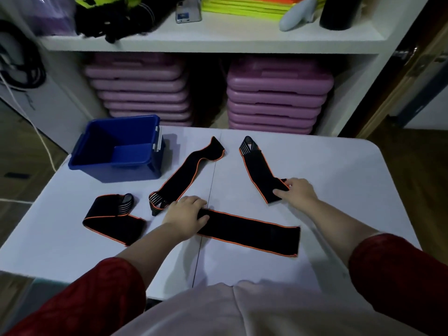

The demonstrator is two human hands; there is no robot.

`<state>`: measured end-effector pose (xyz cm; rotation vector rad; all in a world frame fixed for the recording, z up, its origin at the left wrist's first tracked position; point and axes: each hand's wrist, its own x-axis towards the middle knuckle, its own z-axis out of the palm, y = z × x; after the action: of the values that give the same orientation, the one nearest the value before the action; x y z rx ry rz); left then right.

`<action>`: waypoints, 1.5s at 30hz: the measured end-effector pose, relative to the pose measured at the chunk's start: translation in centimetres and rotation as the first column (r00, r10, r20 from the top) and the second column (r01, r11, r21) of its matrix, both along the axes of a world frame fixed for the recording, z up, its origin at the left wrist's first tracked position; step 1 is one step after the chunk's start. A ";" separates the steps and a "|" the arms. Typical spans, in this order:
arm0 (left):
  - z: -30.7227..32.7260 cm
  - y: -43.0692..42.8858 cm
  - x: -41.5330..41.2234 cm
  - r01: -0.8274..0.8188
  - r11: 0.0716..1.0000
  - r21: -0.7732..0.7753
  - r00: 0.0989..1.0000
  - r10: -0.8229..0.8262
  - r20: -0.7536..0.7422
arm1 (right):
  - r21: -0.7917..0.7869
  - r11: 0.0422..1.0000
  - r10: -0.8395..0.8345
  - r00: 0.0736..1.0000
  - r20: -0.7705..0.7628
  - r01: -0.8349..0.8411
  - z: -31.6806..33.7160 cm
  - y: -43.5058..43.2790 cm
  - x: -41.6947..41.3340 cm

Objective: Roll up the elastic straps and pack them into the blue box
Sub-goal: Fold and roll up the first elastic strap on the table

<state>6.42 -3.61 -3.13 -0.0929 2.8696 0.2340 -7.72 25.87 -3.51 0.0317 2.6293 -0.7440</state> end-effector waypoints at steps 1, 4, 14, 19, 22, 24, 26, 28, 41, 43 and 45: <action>0.3 0.0 -0.6 0.013 1.000 0.013 1.000 -0.013 -0.016 | -0.010 1.000 0.006 1.000 0.005 -0.006 -0.2 -0.2 -0.5; 1.6 0.5 -2.6 0.061 0.996 0.060 0.997 -0.059 -0.044 | -0.059 0.998 -0.011 1.000 -0.023 0.009 -0.4 -1.0 -1.1; 2.9 4.5 -10.4 0.205 0.951 0.231 0.979 -0.200 -0.043 | 0.183 0.979 0.089 0.995 0.042 -0.095 -0.8 -2.3 1.4; 2.5 5.8 -10.9 0.227 0.937 0.265 0.974 -0.223 -0.044 | 0.106 0.988 0.130 0.981 -0.144 -0.116 -1.7 -2.0 2.7; 2.9 6.2 -11.2 0.272 0.916 0.294 0.962 -0.251 -0.108 | 0.027 0.981 0.185 0.894 -0.407 -0.190 -1.2 -1.5 2.7; 3.7 6.6 -11.9 0.322 0.904 0.280 0.946 -0.295 -0.135 | 0.030 0.954 0.278 0.839 -0.468 -0.299 -0.1 -0.8 2.4; 4.9 7.0 -12.8 0.376 0.891 0.255 0.927 -0.364 -0.093 | 0.072 0.922 0.368 0.802 -0.470 -0.381 1.6 0.2 2.0; 5.8 7.6 -14.0 0.418 0.864 0.281 0.903 -0.428 -0.027 | 0.083 0.903 0.413 0.800 -0.436 -0.421 3.5 1.2 1.6; 8.9 14.3 -15.2 0.565 0.624 0.540 0.788 -0.601 -0.131 | 0.094 0.902 0.424 0.821 -0.383 -0.422 11.8 6.4 1.2; 9.6 14.6 -15.2 0.576 0.619 0.533 0.788 -0.594 -0.163 | 0.099 0.890 0.448 0.812 -0.374 -0.445 12.5 6.8 1.4; 10.0 14.3 -15.3 0.578 0.650 0.494 0.804 -0.559 -0.205 | 0.109 0.886 0.457 0.805 -0.378 -0.451 13.1 7.1 1.5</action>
<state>-8.88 10.71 6.89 0.9200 2.5690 0.8905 -6.27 32.96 9.60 -0.8026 2.8335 -0.6038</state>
